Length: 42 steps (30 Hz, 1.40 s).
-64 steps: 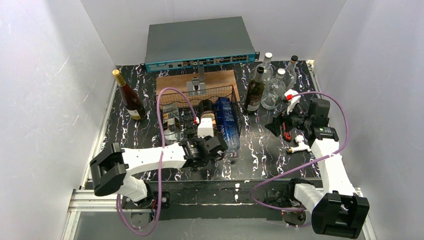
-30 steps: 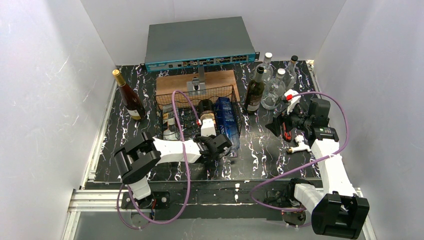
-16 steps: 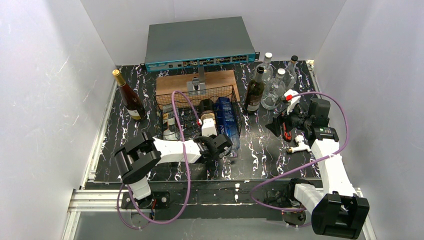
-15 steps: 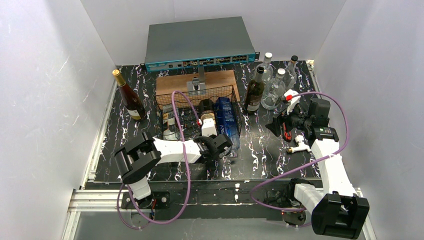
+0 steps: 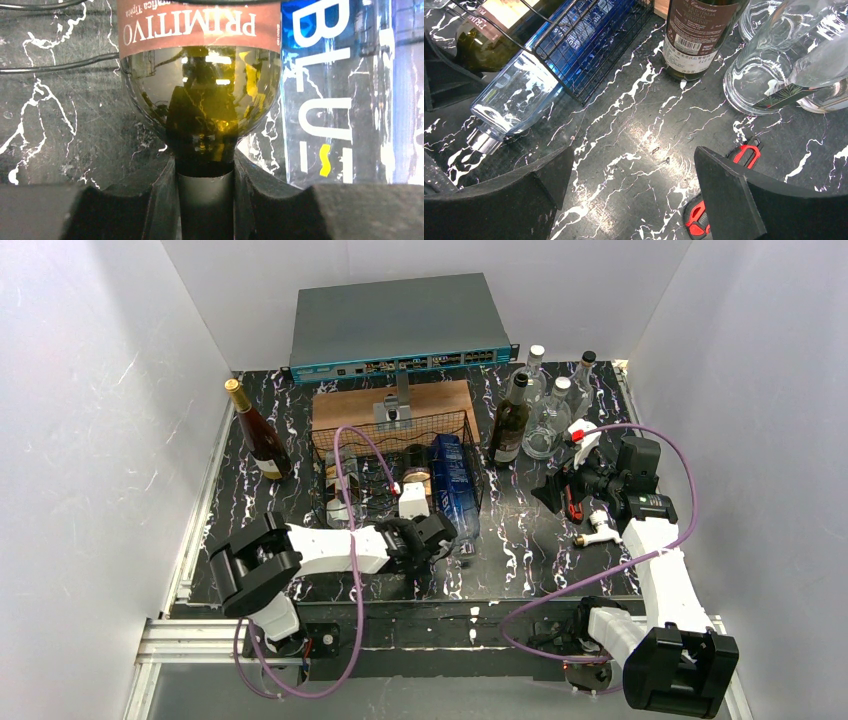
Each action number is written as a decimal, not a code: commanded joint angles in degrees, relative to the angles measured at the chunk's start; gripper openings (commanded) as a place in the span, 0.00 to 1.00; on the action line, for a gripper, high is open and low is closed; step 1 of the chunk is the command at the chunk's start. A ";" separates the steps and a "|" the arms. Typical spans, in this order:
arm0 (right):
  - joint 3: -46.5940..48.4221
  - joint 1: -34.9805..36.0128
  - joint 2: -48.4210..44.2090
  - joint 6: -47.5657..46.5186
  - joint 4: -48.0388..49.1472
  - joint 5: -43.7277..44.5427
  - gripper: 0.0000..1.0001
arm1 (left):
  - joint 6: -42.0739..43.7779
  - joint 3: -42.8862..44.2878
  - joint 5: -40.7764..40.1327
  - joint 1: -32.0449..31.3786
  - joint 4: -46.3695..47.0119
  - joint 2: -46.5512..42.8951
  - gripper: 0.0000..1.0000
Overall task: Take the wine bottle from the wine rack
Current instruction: Pick up the wine bottle from the wine rack.
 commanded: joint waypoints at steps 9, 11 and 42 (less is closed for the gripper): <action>0.40 -0.34 -0.88 -0.65 0.40 0.30 1.00 | 3.19 -4.66 -2.04 -1.88 -3.09 -12.41 0.00; 0.35 -0.30 -0.93 -0.65 0.43 0.33 1.00 | 3.39 -5.59 -0.96 -2.14 -3.37 -13.96 0.00; -0.44 -0.38 -1.25 -0.65 1.23 0.10 1.00 | 6.66 -14.42 11.26 -6.85 -11.61 -34.60 0.00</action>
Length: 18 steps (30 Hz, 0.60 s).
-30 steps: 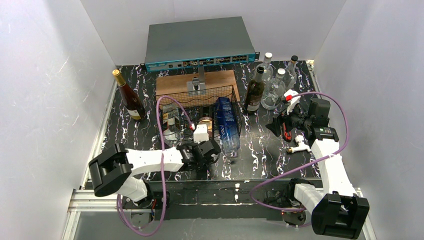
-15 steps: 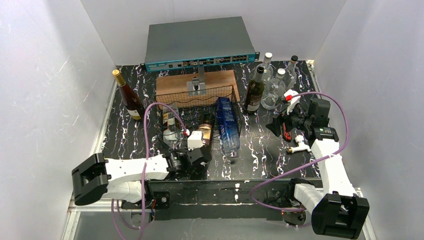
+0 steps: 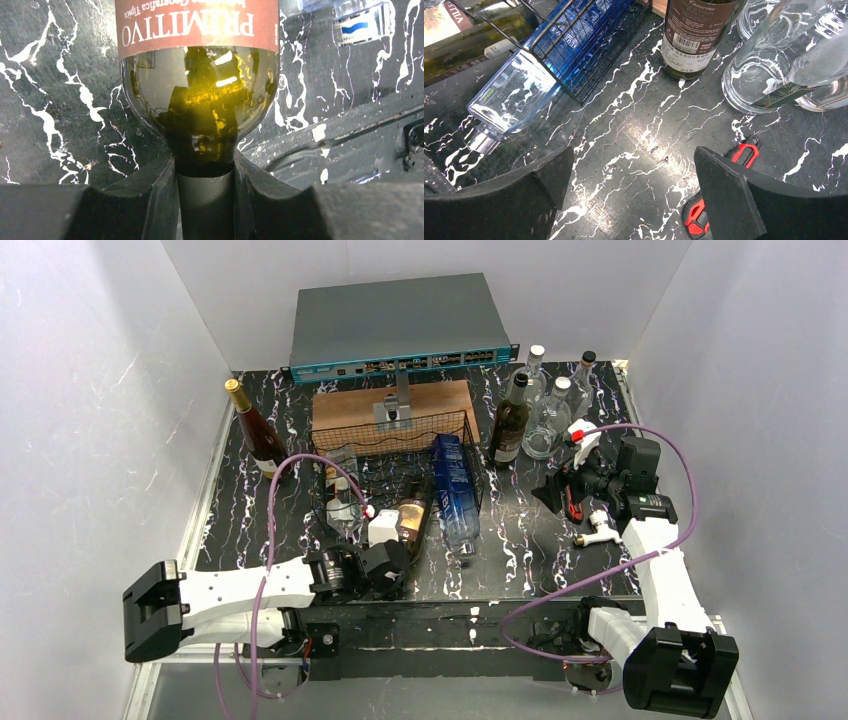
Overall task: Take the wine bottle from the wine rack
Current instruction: Pick up the wine bottle from the wine rack.
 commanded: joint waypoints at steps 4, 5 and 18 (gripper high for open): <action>-0.46 -0.38 -1.29 -0.54 1.27 -0.29 1.00 | 1.24 0.66 0.42 -0.51 -2.75 -5.59 0.00; -0.46 -0.39 -1.24 -0.58 1.29 -0.29 1.00 | 1.31 0.69 0.94 -0.51 -3.35 -5.99 0.00; -0.90 -0.35 -0.99 -0.59 1.80 -0.29 1.00 | 3.01 2.48 8.03 -0.82 -12.86 -13.81 0.00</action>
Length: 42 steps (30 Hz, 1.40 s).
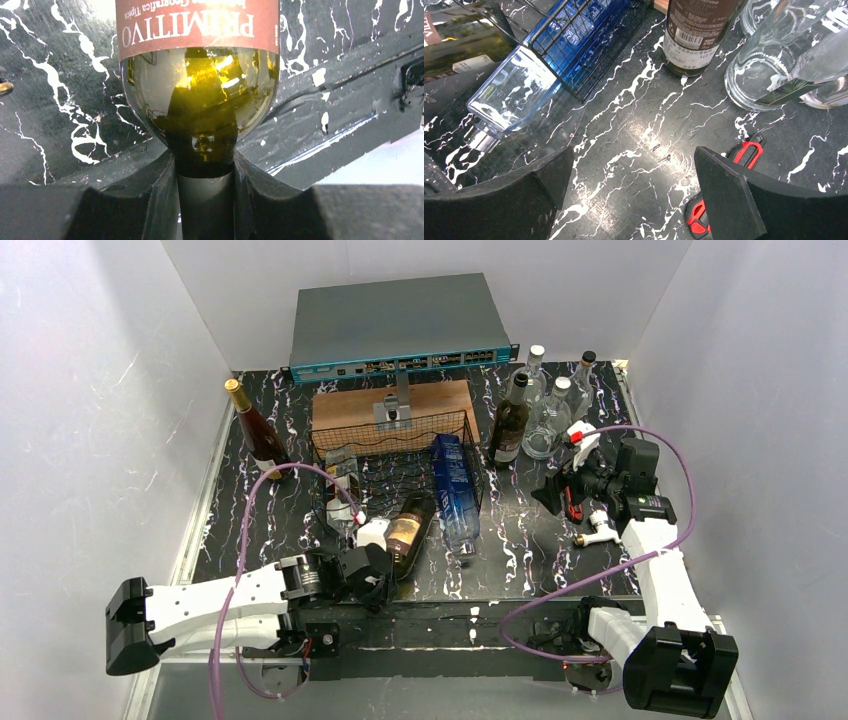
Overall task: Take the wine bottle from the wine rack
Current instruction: Pick up the wine bottle from the wine rack.
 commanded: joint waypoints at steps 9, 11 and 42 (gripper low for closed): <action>-0.60 -0.33 -1.30 -1.23 1.07 -0.85 1.00 | 1.21 5.43 4.22 -0.32 -8.86 -8.52 0.00; -0.39 -0.38 -1.45 -1.85 0.43 -1.34 1.00 | 1.17 6.21 5.38 -0.36 -10.00 -9.16 0.00; 14.79 20.47 5.76 -48.66 -35.59 -24.39 1.00 | -7.20 32.91 28.76 1.25 -33.13 7.23 0.00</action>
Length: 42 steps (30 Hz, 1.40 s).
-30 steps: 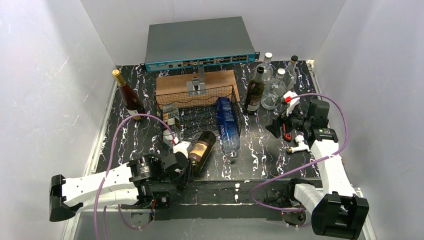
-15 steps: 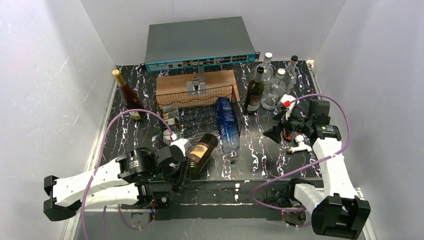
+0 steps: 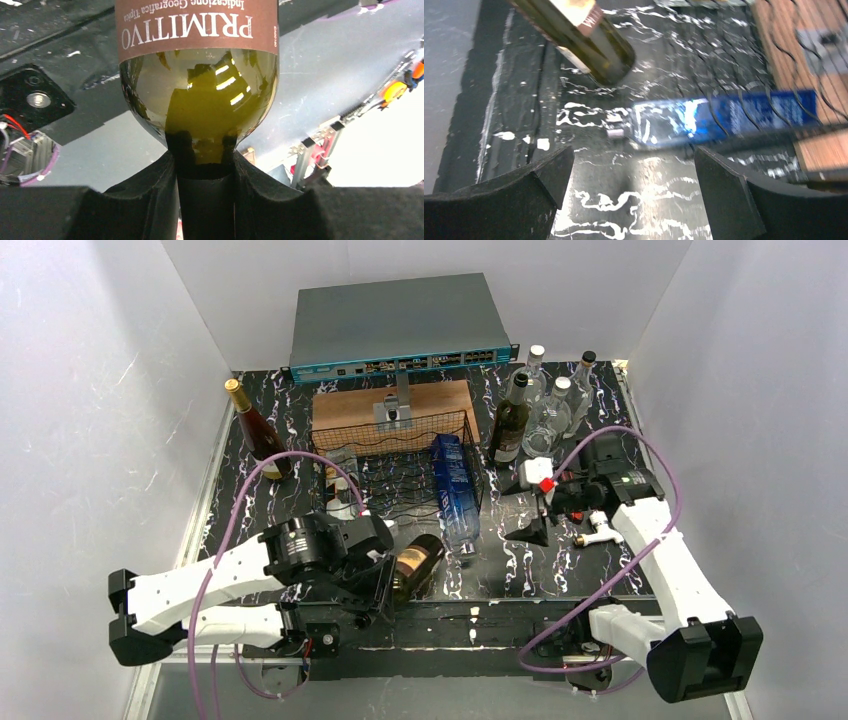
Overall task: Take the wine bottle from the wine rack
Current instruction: Pick up the wine bottle from the wine rack.
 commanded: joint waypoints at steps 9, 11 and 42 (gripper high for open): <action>0.80 17.67 6.43 -18.19 2.22 -7.27 1.00 | -4.23 7.69 15.62 9.66 0.84 7.44 0.00; -0.23 20.58 7.24 -15.64 6.70 -6.46 1.00 | -4.65 8.29 16.96 10.81 0.83 8.55 0.00; -13.95 40.17 12.15 25.81 56.68 7.90 1.00 | -11.53 10.16 27.12 19.77 7.49 15.99 0.00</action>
